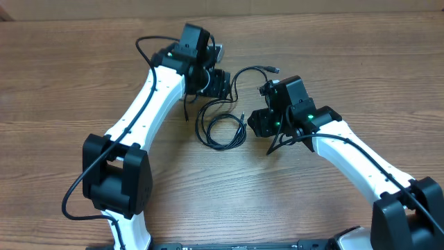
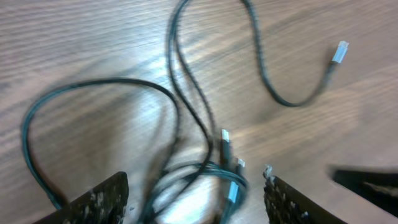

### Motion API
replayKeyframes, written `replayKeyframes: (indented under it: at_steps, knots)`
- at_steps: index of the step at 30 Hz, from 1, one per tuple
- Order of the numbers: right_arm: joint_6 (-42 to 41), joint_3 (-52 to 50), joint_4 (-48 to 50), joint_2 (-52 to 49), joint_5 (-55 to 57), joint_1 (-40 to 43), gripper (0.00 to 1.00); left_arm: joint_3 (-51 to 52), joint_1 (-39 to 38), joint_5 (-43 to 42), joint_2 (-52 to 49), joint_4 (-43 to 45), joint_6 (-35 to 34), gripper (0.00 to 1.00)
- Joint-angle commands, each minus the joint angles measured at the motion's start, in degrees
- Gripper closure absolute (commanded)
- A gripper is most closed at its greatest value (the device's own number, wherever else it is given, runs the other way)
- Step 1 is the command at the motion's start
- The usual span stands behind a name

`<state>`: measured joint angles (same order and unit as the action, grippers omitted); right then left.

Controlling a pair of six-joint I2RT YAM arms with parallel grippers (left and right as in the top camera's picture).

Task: Untangle cables

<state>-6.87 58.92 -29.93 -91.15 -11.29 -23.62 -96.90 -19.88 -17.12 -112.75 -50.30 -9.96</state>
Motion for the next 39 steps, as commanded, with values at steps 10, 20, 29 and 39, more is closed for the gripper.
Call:
replayKeyframes:
  at_steps: [10, 20, 29, 39]
  knots:
    - [7.61, 1.14, 6.16, -9.53, -2.54, 0.15, 0.39, -0.63, -4.74, 4.87, 0.59, -17.66, -0.31, 0.44]
    - [8.46, 1.14, 9.64, -10.88, -5.99, 0.15, 0.37, 0.87, -5.22, 11.67, 0.57, -21.49, -0.33, 0.62]
    - [15.54, 1.14, 14.93, -12.44, -6.56, -0.17, 0.32, 0.81, -2.27, 20.41, 4.66, -22.34, -11.78, 0.76]
    - [26.49, 1.14, 18.78, -13.99, -6.82, -3.8, 0.27, 0.81, 2.1, 15.87, 8.39, -20.61, -12.35, 0.69]
